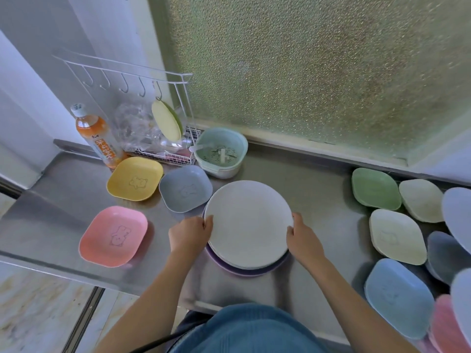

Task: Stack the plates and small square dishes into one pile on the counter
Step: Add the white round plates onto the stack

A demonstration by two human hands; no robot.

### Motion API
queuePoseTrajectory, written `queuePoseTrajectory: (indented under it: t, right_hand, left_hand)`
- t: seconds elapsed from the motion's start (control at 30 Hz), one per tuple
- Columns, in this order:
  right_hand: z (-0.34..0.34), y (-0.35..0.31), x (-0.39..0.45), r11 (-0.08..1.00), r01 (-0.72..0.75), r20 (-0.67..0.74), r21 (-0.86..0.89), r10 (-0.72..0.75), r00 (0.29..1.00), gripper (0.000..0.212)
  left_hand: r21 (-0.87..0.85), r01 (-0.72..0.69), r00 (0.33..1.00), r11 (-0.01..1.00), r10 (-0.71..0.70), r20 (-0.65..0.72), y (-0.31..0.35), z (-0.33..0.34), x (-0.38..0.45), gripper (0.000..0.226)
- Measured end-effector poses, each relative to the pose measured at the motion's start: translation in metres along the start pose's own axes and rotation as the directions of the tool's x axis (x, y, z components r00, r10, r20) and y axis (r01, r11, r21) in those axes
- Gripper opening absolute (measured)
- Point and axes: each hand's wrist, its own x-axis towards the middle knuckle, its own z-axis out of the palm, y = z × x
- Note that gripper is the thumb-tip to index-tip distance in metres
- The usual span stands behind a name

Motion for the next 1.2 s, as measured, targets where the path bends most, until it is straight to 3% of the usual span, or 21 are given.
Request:
queuePoseTrajectory:
  t: [0.13,0.23,0.33,0.57,0.9,1.2]
  right_hand:
    - [0.003,0.0,0.001,1.0,-0.013,0.012,-0.017,0.013,1.0,0.042]
    - [0.009,-0.001,0.0,0.998,-0.066,0.0,0.008,0.066,0.998,0.042]
    - [0.015,-0.002,0.0,0.996,-0.086,-0.041,-0.01,0.085,0.996,0.042]
    - [0.008,0.015,0.003,0.991,-0.134,-0.096,-0.009,0.132,0.987,0.041]
    - [-0.051,0.101,0.024,0.969,-0.24,-0.194,-0.053,0.226,0.954,0.039]
    - [-0.074,0.156,0.019,0.952,-0.303,-0.273,-0.05,0.279,0.921,0.037]
  left_hand:
    - [-0.132,0.029,0.997,0.991,-0.038,-0.063,-0.002,0.003,0.001,0.034]
    - [-0.365,0.009,0.993,0.931,0.035,0.116,-0.002,0.008,0.011,0.04]
    - [-0.539,0.093,0.976,0.837,0.031,0.216,0.004,0.011,0.012,0.049]
    - [-0.545,0.095,0.965,0.833,0.058,0.257,0.03,0.016,0.017,0.039]
    - [-0.578,-0.006,0.92,0.816,0.231,0.317,0.131,0.048,0.009,0.043]
    - [-0.577,-0.042,0.903,0.816,0.278,0.327,0.196,0.066,-0.006,0.042]
